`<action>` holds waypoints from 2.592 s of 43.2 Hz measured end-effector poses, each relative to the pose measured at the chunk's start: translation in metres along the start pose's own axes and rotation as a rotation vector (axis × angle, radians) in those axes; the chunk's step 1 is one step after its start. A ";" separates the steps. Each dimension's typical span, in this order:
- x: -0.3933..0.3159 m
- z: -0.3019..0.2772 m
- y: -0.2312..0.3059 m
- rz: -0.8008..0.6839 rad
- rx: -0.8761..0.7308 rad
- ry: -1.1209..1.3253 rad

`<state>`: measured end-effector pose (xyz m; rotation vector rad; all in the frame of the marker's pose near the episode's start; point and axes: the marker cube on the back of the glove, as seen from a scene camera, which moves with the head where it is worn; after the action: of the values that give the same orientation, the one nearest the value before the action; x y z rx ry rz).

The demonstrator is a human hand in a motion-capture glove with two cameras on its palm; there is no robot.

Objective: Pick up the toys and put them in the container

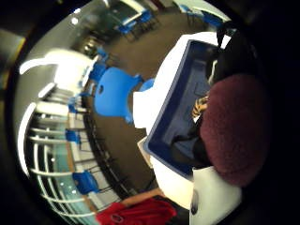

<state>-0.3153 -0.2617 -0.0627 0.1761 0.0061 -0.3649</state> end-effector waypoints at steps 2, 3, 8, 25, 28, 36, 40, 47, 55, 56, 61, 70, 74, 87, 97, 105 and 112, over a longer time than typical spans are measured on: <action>0.002 0.004 -0.001 -0.010 0.010 0.005; 0.004 0.007 0.000 -0.019 0.011 0.003; 0.002 0.011 0.003 -0.067 -0.046 -0.171; 0.088 0.038 0.024 0.023 -0.085 0.028; 0.108 0.044 0.030 0.078 -0.098 -0.026; 0.174 0.073 0.053 0.230 -0.144 -0.002; 0.197 0.083 0.062 0.272 -0.163 -0.027; 0.226 0.098 0.072 0.308 -0.202 -0.009; 0.236 0.118 0.077 0.323 -0.240 0.013; 0.236 0.121 0.078 0.326 -0.247 0.016; 0.239 0.138 0.084 0.336 -0.287 0.048; 0.244 0.154 0.093 0.348 -0.338 0.047; 0.240 0.155 0.094 0.346 -0.371 0.094; 0.229 0.152 0.097 0.368 -0.378 0.132; 0.209 0.141 0.090 0.307 -0.249 0.325; 0.209 0.104 0.091 0.313 -0.187 0.090; 0.197 0.062 0.087 0.233 -0.192 -0.008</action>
<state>-0.1015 -0.2618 0.0054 -0.0157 0.0125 -0.1313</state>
